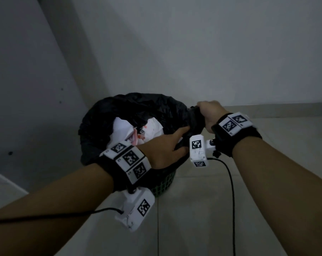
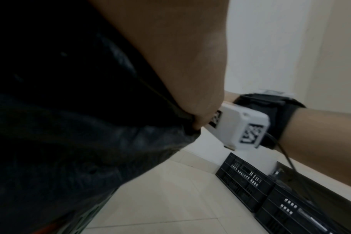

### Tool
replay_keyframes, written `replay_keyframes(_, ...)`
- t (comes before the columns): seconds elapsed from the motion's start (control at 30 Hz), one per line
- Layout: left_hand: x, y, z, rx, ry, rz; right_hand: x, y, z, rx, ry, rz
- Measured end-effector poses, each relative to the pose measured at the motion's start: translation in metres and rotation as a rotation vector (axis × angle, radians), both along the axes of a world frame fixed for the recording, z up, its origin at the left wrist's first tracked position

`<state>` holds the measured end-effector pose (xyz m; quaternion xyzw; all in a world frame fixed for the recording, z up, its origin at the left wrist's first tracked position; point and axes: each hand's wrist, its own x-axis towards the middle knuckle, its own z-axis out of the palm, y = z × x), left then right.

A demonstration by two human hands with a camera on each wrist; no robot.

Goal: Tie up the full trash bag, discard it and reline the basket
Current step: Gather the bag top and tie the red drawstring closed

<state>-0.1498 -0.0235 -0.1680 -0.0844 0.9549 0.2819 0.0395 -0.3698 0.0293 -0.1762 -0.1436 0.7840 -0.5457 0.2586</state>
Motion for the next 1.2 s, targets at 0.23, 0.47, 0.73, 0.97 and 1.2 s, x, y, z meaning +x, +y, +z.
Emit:
replay_keyframes(0.23, -0.006, -0.013, -0.005, 0.021, 0.013, -0.042, 0.058, -0.011, 0.053, 0.096, 0.133, 0.131)
replay_keyframes(0.47, 0.003, -0.015, 0.003, -0.082, 0.128, -0.081, 0.055, 0.032, 0.076, 0.362, 0.075, 0.264)
replay_keyframes(0.73, 0.023, -0.025, -0.005, -0.056, 0.057, -0.206, 0.066, 0.035, 0.066, 0.285, -0.122, 0.367)
replay_keyframes(0.97, 0.021, -0.027, -0.008, -0.195, 0.184, -0.217, 0.079, 0.004, 0.064, 0.096, -0.348, 0.263)
replay_keyframes(1.2, 0.024, -0.043, -0.012, -0.299, 0.267, -0.392, 0.091, -0.001, 0.096, -0.041, -0.547, 0.296)
